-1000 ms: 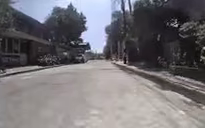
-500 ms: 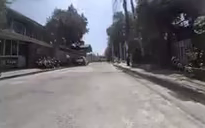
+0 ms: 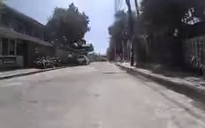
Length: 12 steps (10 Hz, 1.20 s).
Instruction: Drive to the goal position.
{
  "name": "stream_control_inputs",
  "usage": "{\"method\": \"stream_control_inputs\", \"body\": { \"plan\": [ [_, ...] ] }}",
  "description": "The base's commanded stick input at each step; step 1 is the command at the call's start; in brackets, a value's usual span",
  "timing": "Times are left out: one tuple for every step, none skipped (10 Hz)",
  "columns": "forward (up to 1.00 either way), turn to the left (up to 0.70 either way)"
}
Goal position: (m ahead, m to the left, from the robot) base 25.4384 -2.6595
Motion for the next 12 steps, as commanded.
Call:
{"method": "stream_control_inputs", "body": {
  "plan": [
    [1.00, 0.02],
    [1.00, 0.02],
    [1.00, 0.02],
    [1.00, 0.02],
    [1.00, 0.02],
    [1.00, 0.02],
    [1.00, 0.02],
    [1.00, -0.18],
    [1.00, -0.38],
    [1.00, -0.38],
    [1.00, -0.38],
    [1.00, -0.38]
  ]
}}
